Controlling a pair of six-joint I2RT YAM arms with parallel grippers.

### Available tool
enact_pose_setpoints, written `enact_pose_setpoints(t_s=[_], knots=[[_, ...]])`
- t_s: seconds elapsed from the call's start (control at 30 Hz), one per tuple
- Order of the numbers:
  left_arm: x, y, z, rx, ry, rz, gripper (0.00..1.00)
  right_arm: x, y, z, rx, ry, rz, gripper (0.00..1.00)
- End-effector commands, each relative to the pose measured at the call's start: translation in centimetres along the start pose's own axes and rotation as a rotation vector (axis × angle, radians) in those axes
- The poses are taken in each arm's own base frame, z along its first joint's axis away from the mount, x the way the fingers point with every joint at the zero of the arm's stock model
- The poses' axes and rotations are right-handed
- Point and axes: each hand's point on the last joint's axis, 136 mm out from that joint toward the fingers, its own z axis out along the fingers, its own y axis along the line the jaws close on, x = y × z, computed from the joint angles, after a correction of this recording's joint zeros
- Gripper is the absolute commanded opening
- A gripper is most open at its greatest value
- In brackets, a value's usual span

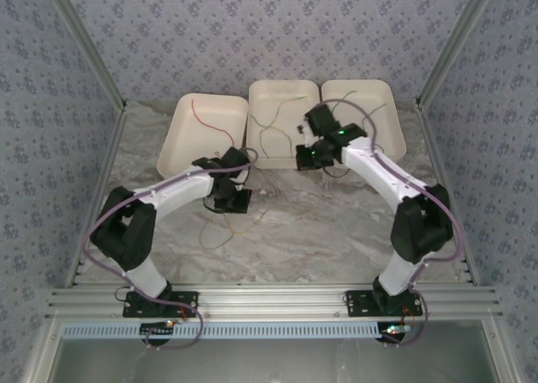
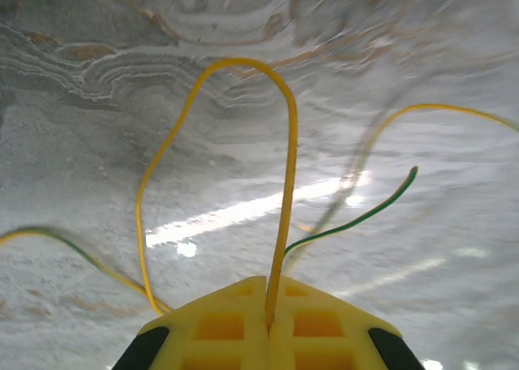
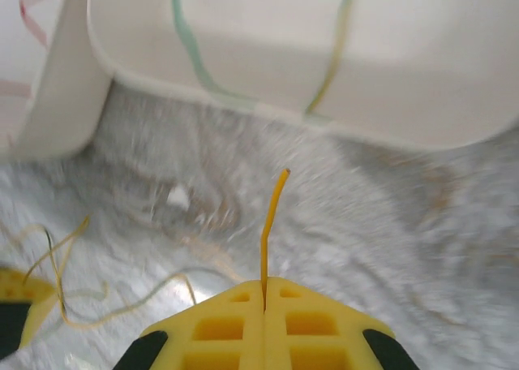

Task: Untangle the cables

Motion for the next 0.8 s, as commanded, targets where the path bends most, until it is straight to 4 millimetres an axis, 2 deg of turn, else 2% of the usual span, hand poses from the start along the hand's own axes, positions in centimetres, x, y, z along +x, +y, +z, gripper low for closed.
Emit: enact_pose_setpoints(t_s=[0.0, 0.1, 0.17, 0.27, 0.33, 0.43, 0.53, 0.6, 0.77], knots=[[-1.3, -4.6, -6.4, 0.300, -0.037, -0.079, 0.00, -4.7, -3.4, -5.1, 0.055, -0.216, 0.119, 0.00], [-2.0, -6.7, -10.3, 0.466, -0.052, -0.085, 0.00, -7.7, -6.9, -9.1, 0.114, -0.345, 0.219, 0.00], [-1.6, -7.5, -11.9, 0.506, -0.039, -0.049, 0.00, -9.6, -8.8, -12.0, 0.135, -0.433, 0.285, 0.00], [-0.4, -7.7, -12.9, 0.503, -0.011, -0.002, 0.00, -12.4, -11.6, -16.3, 0.156, -0.562, 0.380, 0.00], [0.5, -7.5, -13.1, 0.503, -0.003, 0.019, 0.00, -14.3, -12.8, -19.1, 0.152, -0.643, 0.411, 0.00], [2.2, -7.2, -12.8, 0.519, 0.034, 0.043, 0.00, -17.2, -14.0, -23.4, 0.134, -0.752, 0.446, 0.00], [4.1, -5.8, -11.6, 0.453, 0.098, 0.059, 0.00, -19.7, -14.7, -27.9, 0.123, -0.866, 0.467, 0.00], [5.1, -4.2, -10.4, 0.360, 0.126, 0.065, 0.00, -21.1, -15.2, -31.2, 0.100, -0.952, 0.496, 0.00], [5.6, 1.4, -7.3, 0.063, 0.159, 0.020, 0.00, -23.6, -15.7, -38.8, 0.031, -1.159, 0.542, 0.00]])
